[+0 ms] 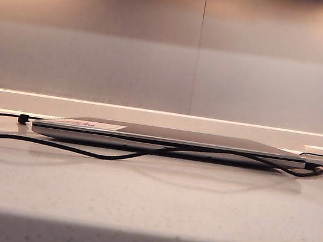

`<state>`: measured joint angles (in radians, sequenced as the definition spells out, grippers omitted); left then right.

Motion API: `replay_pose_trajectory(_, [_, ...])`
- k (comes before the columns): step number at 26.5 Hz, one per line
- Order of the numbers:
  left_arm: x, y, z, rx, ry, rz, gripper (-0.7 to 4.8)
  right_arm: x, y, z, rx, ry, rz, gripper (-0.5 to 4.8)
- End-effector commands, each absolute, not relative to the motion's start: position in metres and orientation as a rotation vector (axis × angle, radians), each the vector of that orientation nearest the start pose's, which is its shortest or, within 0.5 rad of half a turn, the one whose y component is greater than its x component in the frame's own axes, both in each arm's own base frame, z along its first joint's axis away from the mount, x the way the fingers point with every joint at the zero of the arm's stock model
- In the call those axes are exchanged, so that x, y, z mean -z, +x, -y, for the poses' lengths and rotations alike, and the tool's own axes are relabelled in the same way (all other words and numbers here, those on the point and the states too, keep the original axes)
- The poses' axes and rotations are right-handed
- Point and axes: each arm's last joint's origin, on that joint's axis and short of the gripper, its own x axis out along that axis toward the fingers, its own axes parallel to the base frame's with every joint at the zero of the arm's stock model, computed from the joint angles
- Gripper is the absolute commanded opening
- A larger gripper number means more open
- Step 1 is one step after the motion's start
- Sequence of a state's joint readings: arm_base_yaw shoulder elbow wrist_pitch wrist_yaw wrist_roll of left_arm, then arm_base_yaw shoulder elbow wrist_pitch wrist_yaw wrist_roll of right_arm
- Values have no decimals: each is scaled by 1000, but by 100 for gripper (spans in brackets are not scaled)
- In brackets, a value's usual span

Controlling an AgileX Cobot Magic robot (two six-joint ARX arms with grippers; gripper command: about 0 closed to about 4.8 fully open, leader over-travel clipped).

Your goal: Pick up the charging cable and the phone, plug the charging cable into the charging port on the phone, and finally place them back on the table.

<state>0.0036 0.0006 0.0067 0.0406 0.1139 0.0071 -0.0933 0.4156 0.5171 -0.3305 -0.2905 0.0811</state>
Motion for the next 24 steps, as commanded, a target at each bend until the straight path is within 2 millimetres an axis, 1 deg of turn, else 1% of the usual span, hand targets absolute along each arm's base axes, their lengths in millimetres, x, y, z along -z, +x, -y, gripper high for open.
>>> replay_pose_trajectory(1, [-172,97,3,113,15,61,-6,-276,109,2,-189,117,-210,-8])
replay_pose_trajectory(13, [-172,97,3,113,15,61,-6,-277,109,2,-191,114,-200,-8])
replay_pose_trajectory(15, [-172,97,3,113,15,61,-6,-278,111,3,-147,105,-170,-8])
replay_pose_trajectory(16, [-172,97,3,113,15,61,-6,-276,111,6,-32,88,-111,-8])
replay_pose_trajectory(17, [-172,97,3,113,15,61,-6,-273,111,7,2,84,-82,-8])
replay_pose_trajectory(22, [-172,97,3,113,15,61,-6,-250,106,8,31,-1,50,-8])
replay_pose_trajectory(24, [-172,97,3,113,15,61,-6,-239,104,8,47,-17,61,-8])
